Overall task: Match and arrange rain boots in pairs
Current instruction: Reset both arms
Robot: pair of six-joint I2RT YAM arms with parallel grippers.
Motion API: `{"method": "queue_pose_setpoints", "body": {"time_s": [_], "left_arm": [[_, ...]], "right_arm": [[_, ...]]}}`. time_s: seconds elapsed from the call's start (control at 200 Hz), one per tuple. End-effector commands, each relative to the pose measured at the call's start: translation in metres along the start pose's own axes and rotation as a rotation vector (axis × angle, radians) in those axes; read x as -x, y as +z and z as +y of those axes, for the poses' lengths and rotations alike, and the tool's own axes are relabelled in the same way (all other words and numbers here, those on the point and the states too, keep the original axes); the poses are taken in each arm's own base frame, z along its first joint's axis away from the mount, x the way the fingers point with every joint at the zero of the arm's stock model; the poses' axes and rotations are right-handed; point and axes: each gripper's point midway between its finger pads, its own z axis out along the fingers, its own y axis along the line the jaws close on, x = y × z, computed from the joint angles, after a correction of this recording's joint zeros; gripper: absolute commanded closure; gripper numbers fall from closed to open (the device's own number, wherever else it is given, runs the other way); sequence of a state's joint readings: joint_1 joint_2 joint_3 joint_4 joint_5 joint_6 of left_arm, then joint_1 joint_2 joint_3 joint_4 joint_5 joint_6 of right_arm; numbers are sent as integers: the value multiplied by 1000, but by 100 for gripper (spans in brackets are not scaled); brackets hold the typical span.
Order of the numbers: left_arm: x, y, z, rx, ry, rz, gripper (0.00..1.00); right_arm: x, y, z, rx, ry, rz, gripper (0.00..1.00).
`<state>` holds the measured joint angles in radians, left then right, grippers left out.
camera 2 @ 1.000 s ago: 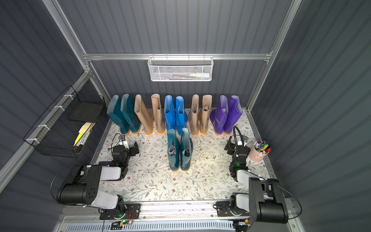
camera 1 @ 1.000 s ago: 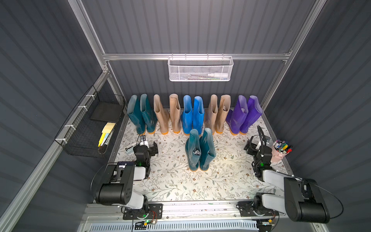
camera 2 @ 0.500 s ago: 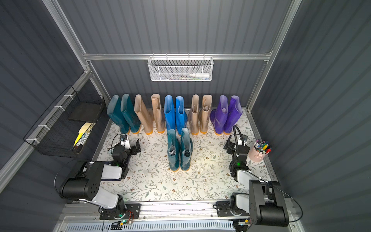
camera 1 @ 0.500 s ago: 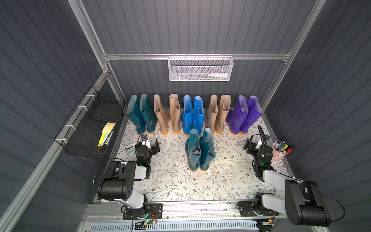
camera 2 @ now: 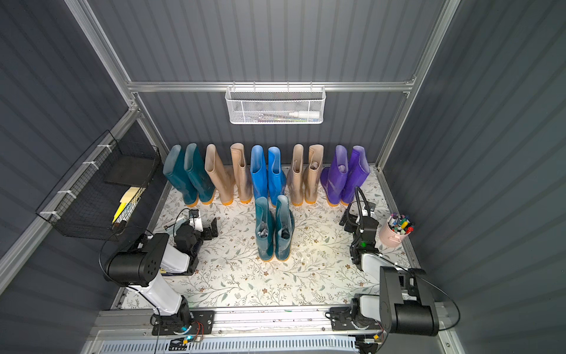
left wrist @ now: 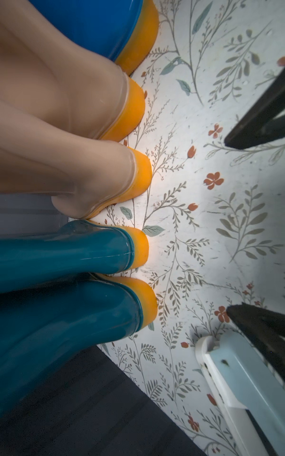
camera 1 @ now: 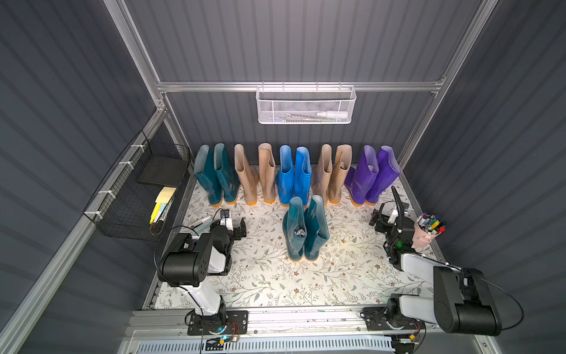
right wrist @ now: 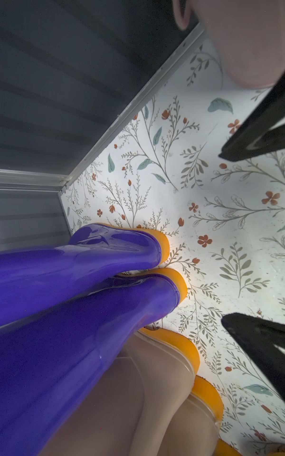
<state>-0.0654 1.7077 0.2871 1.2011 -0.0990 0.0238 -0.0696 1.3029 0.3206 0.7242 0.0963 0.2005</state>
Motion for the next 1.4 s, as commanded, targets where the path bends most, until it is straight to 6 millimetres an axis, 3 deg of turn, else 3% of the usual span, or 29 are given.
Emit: {"method": "queue_pose_setpoints", "body": {"time_s": [0.0,0.25,0.61,1.081,1.396], "left_arm": [[8,9,-1,-7,18,13,0],[4,20,2,7,14,73,0],[2,30,7,39,9,121,0],[2,33,3,16,12,135,0],[2,33,4,22,11,135,0]], "right_arm": [[6,5,9,42,-18,2,1],[1,11,19,104,-57,20,1],[-20,23,68,402,-195,8,1],[-20,22,58,358,-144,80,1],[-23,19,67,419,-168,100,1]]}}
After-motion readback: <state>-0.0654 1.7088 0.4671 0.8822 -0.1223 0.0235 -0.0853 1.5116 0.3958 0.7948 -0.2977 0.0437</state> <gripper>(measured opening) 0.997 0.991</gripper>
